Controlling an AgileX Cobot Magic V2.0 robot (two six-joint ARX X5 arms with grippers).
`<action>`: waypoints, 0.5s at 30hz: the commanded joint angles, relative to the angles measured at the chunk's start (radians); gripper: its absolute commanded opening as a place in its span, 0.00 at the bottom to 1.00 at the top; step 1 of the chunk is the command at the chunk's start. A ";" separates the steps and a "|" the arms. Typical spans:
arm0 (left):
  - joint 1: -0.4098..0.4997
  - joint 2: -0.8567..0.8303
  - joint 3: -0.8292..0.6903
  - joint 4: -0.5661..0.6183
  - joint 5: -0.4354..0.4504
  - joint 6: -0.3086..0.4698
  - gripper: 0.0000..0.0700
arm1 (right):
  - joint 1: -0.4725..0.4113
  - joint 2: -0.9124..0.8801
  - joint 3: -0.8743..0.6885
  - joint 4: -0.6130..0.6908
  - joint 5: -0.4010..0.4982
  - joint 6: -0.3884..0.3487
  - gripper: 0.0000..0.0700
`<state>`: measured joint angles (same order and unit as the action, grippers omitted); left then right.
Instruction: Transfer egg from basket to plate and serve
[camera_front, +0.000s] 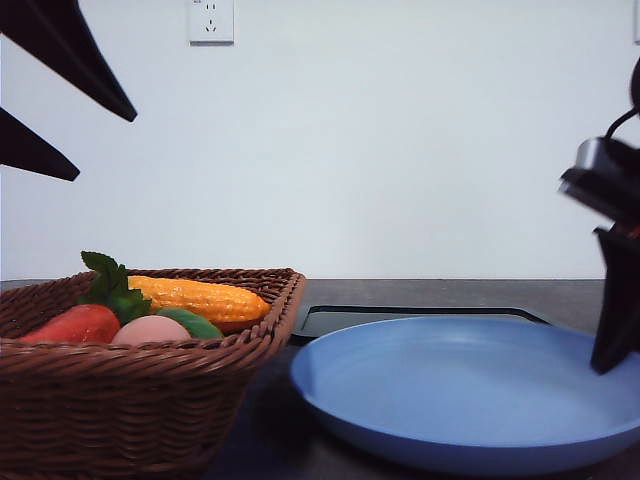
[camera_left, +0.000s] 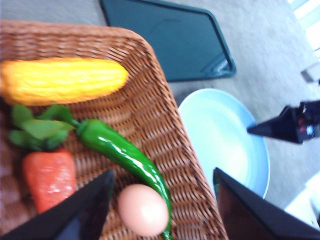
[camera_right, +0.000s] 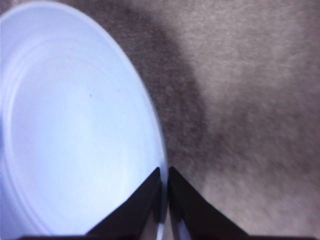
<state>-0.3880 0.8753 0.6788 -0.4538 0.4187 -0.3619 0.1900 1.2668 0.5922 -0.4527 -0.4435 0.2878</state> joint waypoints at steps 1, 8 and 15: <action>-0.020 0.008 0.016 0.004 0.005 -0.030 0.62 | -0.015 -0.024 0.012 -0.007 -0.001 0.001 0.00; -0.113 0.018 0.016 -0.004 0.004 -0.169 0.61 | -0.127 -0.208 0.012 -0.059 -0.001 0.001 0.00; -0.211 0.099 0.016 -0.003 -0.047 -0.224 0.61 | -0.198 -0.347 0.012 -0.088 -0.001 0.001 0.00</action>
<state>-0.5859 0.9563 0.6788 -0.4664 0.3831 -0.5640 -0.0055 0.9187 0.5922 -0.5482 -0.4389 0.2878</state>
